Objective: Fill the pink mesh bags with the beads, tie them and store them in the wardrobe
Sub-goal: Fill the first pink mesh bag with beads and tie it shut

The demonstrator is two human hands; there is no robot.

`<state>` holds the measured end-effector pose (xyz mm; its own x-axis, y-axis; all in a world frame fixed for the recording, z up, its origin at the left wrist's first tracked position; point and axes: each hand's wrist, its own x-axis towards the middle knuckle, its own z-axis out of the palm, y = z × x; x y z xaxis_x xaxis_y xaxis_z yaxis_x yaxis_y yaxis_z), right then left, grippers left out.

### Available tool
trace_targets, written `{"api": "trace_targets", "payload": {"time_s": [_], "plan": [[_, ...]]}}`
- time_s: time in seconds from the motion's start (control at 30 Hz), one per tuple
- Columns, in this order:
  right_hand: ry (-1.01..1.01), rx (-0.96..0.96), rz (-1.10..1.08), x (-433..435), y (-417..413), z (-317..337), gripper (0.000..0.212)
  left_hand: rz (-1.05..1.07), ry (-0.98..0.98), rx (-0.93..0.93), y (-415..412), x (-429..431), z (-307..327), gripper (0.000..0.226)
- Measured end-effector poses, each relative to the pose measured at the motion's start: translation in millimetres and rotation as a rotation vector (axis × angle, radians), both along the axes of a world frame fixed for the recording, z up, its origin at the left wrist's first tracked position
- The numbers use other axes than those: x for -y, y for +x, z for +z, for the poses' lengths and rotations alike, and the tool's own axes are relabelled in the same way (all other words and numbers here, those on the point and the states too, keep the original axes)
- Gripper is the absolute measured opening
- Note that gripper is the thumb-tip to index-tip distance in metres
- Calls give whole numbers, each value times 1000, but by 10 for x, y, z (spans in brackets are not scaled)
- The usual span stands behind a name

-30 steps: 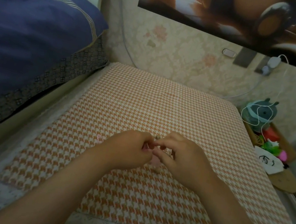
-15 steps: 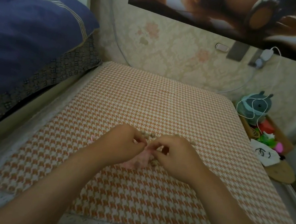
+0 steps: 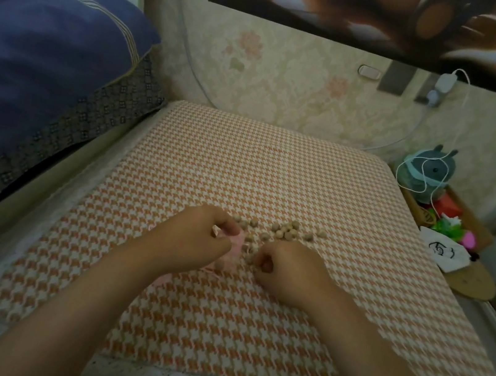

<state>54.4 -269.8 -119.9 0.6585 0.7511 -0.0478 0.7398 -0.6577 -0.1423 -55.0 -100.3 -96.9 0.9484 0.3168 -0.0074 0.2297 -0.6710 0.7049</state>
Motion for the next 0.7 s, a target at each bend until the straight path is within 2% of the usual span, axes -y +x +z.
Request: {"api": "trace_targets", "payload": {"time_s": [0.17, 0.33, 0.43, 0.53, 0.63, 0.7], "plan": [[132, -33, -88, 34, 88, 61, 15, -36, -4, 17, 5, -1, 23, 29], [550, -152, -91, 34, 68, 227, 17, -62, 3, 20, 33, 6, 27, 29], [678, -200, -21, -19, -44, 331, 17, -89, -29, 28, 47, 17, 12, 27], [623, -135, 99, -40, -104, 352, 13, -117, -70, 56, 61, 40, 1, 22], [442, 8, 155, -37, -102, 320, 15, -148, -89, 79, 80, 26, -43, 24], [389, -11, 137, -17, -87, 299, 18, -158, -109, 71, 84, -1, -83, 26]]}}
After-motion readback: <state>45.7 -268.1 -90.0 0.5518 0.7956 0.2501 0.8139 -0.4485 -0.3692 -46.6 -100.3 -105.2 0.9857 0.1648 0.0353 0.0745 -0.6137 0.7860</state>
